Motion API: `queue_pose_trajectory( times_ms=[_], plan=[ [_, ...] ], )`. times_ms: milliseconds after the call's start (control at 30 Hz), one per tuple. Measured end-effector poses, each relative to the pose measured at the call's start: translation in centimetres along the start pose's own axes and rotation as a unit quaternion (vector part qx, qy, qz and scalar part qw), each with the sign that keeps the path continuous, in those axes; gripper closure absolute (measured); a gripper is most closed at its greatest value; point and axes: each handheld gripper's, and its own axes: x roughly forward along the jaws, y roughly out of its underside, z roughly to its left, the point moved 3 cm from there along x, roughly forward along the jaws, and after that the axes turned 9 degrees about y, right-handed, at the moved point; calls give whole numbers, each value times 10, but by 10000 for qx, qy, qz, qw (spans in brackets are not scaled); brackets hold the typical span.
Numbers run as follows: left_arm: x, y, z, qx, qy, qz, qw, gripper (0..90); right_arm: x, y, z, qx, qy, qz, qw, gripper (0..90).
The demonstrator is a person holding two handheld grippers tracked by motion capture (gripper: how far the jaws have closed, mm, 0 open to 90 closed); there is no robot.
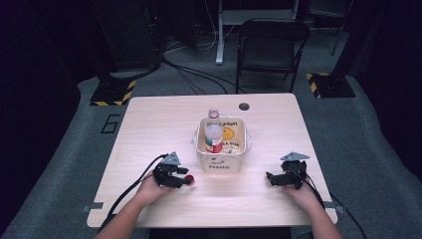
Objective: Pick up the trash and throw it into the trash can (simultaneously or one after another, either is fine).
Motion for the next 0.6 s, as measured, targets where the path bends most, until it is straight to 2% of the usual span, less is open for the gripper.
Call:
queue_pose_trajectory(
  times_ms=[233, 400, 600],
  plan=[
    [5, 1, 0, -4, 34, 111, 9999, 530, 0, 0, -1, -58, -5, -4, 10000, 0],
    [8, 1, 0, 36, -9, 148, 9999, 572, 0, 0, -1, -56, -6, -2, 10000, 0],
    [8, 1, 0, 41, -40, 182, 9998, 578, 0, 0, -1, -55, -6, -1, 10000, 0]
  ],
)
